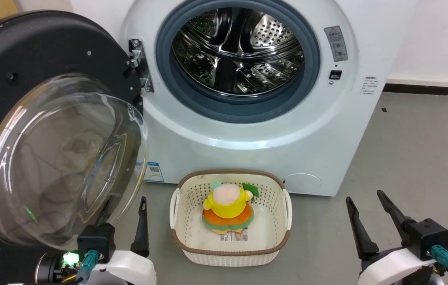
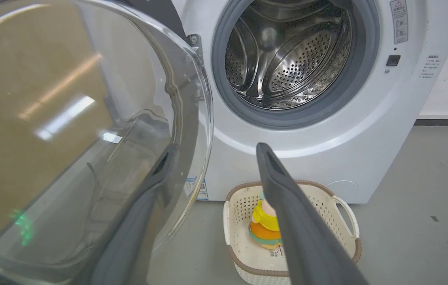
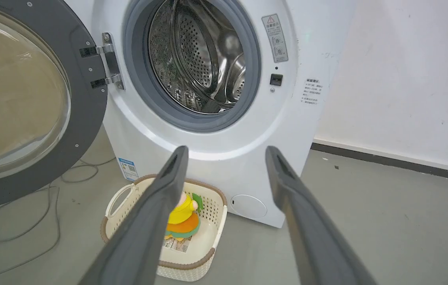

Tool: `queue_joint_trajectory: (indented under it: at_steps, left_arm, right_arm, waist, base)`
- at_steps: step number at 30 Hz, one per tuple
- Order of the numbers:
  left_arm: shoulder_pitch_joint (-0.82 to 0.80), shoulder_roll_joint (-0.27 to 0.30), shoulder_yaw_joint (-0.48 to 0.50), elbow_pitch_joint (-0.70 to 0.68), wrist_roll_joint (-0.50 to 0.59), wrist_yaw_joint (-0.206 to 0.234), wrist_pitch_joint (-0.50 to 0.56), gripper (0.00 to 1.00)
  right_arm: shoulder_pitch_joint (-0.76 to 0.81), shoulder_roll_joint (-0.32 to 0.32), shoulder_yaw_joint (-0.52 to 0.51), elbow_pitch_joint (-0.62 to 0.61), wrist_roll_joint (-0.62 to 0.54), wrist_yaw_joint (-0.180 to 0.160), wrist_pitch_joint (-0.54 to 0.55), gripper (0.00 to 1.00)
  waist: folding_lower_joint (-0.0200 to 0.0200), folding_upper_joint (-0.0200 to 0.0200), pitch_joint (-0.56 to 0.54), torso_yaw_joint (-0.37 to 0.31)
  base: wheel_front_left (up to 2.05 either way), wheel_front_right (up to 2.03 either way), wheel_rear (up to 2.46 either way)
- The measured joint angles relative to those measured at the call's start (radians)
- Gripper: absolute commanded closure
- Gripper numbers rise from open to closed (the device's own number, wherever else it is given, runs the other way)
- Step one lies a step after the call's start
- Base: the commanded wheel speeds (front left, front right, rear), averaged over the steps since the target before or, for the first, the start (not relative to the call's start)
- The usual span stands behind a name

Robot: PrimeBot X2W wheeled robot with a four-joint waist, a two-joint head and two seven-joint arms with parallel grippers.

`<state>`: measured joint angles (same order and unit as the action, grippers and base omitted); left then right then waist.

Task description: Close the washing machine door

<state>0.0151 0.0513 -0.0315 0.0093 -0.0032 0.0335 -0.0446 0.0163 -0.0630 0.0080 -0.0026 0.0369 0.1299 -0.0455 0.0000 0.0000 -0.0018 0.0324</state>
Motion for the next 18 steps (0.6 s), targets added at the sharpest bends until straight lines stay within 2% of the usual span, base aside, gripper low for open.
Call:
queue_joint_trajectory:
  at_steps: [18]
  left_arm:
    - [0.0,0.004,-0.02,0.0,-0.003,0.026,-0.036,0.0]
  right_arm:
    - [0.003,-0.019,0.021,-0.004,0.035,0.0,-0.033,0.0]
  waist:
    - [0.0,0.0,-0.003,0.076]
  base:
    - [0.0,0.0,0.0]
